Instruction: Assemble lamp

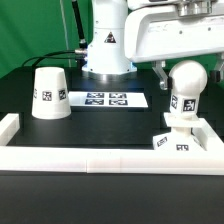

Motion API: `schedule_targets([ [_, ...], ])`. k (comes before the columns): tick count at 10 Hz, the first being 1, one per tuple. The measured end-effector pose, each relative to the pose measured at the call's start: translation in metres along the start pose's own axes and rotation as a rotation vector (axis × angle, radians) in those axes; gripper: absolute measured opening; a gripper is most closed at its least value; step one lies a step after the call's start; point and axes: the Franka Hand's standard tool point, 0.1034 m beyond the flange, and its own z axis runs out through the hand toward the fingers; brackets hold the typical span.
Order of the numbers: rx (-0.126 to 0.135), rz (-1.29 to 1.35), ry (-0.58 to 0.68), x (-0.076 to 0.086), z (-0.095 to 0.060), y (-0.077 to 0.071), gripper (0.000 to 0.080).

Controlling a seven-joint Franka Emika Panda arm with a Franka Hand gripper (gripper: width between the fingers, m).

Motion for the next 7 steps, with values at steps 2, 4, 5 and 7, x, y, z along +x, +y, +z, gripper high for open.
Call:
schedule_targets([
  [2,0.003,0.000,-0.007,0.0052,-0.0007,0.0026,0.0698],
  [4,0.003,0.000,-0.007,0.0058,-0.0011,0.0022,0.0698],
  [5,0.003,-0.001,-0.007,0.0057,-0.0010,0.0019,0.0686],
  [7,0.003,0.000,-0.007,0.0056,-0.0008,0.0020,0.0577],
])
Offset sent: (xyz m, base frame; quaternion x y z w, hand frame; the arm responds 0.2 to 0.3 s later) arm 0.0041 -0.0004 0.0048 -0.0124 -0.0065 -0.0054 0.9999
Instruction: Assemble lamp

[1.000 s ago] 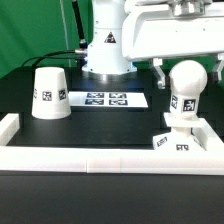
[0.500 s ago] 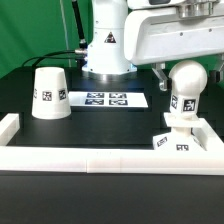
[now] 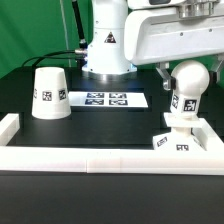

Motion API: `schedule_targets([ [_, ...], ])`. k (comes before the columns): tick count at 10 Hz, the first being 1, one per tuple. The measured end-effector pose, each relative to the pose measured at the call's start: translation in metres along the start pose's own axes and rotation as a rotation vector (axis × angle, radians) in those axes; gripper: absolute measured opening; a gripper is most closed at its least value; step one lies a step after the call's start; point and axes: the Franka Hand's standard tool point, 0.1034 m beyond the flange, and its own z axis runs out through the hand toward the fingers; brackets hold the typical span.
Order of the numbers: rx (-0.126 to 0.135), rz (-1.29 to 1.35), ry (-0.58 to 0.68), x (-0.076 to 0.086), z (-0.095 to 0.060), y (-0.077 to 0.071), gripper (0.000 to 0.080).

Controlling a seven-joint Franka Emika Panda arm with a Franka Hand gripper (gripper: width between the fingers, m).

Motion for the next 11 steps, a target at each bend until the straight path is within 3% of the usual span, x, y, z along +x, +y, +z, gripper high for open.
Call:
schedule_targets([
  [4,0.001,0.046,0.000,0.0000,0.0000,0.0000,0.0577],
  [11,0.012,0.620,0.060,0.0015,0.0000,0.0071,0.0579],
])
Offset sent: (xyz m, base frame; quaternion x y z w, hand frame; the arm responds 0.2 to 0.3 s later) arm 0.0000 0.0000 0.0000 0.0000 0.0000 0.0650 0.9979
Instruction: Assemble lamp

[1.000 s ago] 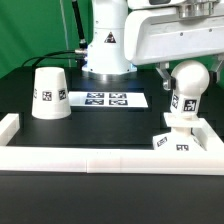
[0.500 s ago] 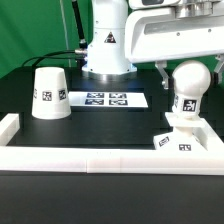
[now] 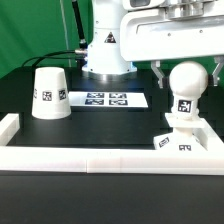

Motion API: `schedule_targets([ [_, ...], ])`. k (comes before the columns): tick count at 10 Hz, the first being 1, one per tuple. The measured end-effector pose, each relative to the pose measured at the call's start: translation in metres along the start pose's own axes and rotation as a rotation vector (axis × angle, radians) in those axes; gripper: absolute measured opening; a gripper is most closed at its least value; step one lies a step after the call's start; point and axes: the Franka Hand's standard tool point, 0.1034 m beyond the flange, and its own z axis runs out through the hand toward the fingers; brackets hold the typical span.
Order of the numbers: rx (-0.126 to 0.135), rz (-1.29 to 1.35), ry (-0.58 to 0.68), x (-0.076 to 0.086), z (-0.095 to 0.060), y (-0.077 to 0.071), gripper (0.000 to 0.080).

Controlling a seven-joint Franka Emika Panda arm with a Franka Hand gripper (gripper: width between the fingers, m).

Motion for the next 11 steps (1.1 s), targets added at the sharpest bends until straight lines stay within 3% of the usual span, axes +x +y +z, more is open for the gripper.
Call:
schedule_targets([
  [7,0.024,0.634,-0.012,-0.0050,0.0013,-0.0042,0.0579],
  [11,0.037,0.722,-0.032,-0.0038,0.0024,-0.0057,0.0588],
])
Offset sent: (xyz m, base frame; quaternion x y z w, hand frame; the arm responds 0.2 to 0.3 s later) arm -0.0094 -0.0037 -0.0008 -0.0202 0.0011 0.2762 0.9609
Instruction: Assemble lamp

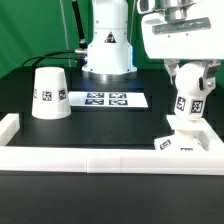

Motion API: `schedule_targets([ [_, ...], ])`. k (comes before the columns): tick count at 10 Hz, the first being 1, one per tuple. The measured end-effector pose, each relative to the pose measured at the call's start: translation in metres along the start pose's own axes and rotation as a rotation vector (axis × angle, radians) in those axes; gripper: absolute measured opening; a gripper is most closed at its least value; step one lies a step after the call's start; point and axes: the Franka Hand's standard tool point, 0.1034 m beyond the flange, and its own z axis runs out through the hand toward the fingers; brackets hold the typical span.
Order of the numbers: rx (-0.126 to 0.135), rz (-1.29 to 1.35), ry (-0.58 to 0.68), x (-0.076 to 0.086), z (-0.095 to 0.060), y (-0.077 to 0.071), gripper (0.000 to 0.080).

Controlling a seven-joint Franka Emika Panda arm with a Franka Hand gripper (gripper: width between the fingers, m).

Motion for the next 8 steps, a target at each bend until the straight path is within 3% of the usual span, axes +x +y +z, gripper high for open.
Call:
schedule_targets([
  [1,0.000,-0.032,0.000,0.0000,0.0001,0.0001,0.0682],
  [2,0.000,-0.033,0.000,-0.0004,0.0002,0.0000,0.0696],
  [8,-0.005,-0.621,-0.001,-0.0002,0.0032,0.0012,0.0698],
])
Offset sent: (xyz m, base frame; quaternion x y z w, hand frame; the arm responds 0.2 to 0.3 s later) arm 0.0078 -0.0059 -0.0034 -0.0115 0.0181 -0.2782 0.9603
